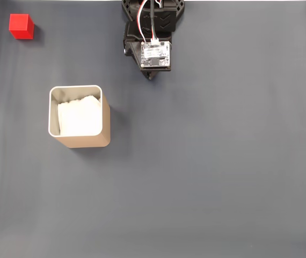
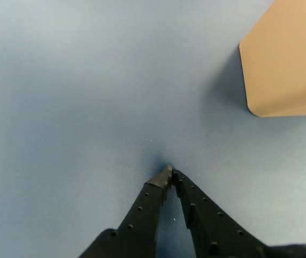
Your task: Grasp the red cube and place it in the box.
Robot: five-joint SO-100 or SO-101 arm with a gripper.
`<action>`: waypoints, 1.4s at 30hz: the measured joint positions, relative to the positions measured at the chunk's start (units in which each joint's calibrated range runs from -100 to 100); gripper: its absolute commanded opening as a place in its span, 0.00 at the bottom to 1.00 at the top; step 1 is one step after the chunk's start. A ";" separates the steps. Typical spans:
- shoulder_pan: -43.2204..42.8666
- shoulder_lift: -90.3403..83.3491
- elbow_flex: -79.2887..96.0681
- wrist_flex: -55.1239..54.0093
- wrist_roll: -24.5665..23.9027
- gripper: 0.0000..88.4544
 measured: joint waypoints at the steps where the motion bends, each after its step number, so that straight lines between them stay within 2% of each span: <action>1: 0.00 0.00 0.00 0.00 0.00 0.01; 42: 0.00 0.00 0.00 -0.65 0.63 0.00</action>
